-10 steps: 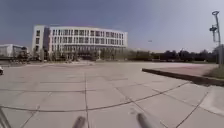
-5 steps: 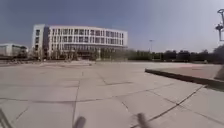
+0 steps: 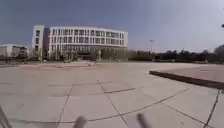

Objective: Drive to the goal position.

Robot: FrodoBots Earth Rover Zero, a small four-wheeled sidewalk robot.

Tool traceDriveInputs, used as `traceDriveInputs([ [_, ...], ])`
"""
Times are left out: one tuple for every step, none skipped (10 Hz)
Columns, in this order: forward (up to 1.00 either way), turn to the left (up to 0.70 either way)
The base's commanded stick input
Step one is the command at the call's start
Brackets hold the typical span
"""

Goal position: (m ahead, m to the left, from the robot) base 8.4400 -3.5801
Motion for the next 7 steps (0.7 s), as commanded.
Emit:
traceDriveInputs([
  [1.0, 0.0],
  [1.0, -0.14],
  [1.0, -0.33],
  [1.0, -0.4],
  [1.0, 0.0],
  [1.0, 0.0],
  [1.0, 0.0],
])
